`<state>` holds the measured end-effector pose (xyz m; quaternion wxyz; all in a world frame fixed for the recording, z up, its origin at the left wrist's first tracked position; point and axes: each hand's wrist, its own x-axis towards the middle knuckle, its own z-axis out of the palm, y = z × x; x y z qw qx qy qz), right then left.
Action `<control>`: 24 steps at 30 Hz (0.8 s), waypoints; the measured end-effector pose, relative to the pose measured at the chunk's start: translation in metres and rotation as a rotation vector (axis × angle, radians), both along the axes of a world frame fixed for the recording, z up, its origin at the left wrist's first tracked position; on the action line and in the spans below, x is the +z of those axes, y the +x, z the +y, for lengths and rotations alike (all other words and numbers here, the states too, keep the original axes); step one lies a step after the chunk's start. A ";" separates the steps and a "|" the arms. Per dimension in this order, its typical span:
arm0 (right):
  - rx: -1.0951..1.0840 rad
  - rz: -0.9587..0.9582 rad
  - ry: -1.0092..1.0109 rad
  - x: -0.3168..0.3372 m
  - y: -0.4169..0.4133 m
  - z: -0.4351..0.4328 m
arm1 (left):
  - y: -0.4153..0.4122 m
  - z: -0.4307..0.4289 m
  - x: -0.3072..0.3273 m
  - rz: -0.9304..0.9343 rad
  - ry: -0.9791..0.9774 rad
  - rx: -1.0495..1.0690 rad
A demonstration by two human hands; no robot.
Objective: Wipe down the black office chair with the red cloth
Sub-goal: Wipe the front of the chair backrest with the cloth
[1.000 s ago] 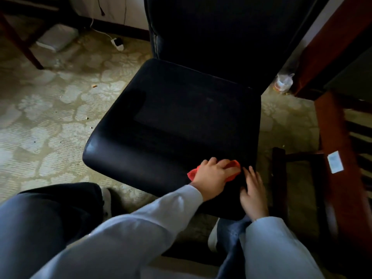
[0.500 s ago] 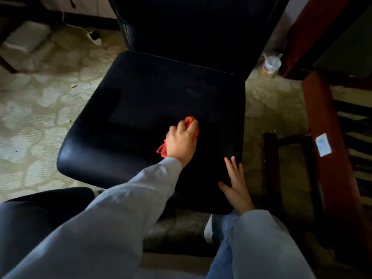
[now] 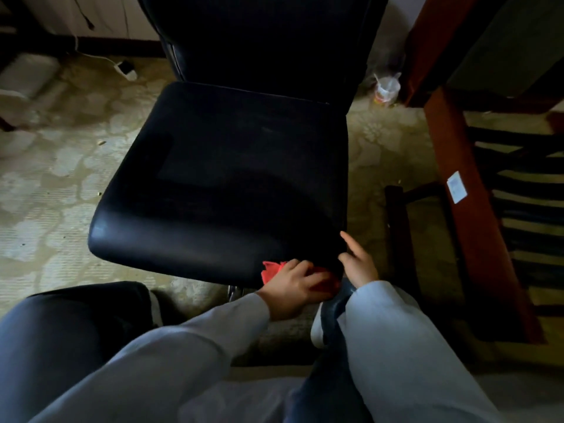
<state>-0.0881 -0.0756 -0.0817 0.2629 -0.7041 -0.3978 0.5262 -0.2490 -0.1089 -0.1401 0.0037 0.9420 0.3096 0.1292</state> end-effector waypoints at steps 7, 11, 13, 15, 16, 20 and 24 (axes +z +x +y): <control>0.289 -0.182 0.020 -0.005 -0.015 -0.018 | -0.055 -0.014 -0.004 0.048 0.187 0.071; 0.357 -0.267 0.015 -0.008 -0.017 -0.023 | -0.062 -0.003 0.013 -0.228 -0.041 0.656; 0.412 -0.317 0.010 -0.008 -0.018 -0.026 | -0.049 0.006 0.034 -0.450 -0.237 1.037; 0.450 -0.367 0.018 -0.008 -0.020 -0.028 | -0.033 0.020 0.051 -0.443 -0.377 1.146; 0.466 -0.406 0.039 -0.007 -0.022 -0.029 | -0.024 0.025 0.059 -0.435 -0.437 1.104; 0.419 -0.354 0.168 0.002 -0.027 -0.031 | 0.005 0.040 0.068 -0.780 -0.859 0.928; 0.089 0.348 0.055 0.027 -0.022 -0.038 | 0.037 0.035 0.096 -1.077 -1.186 0.783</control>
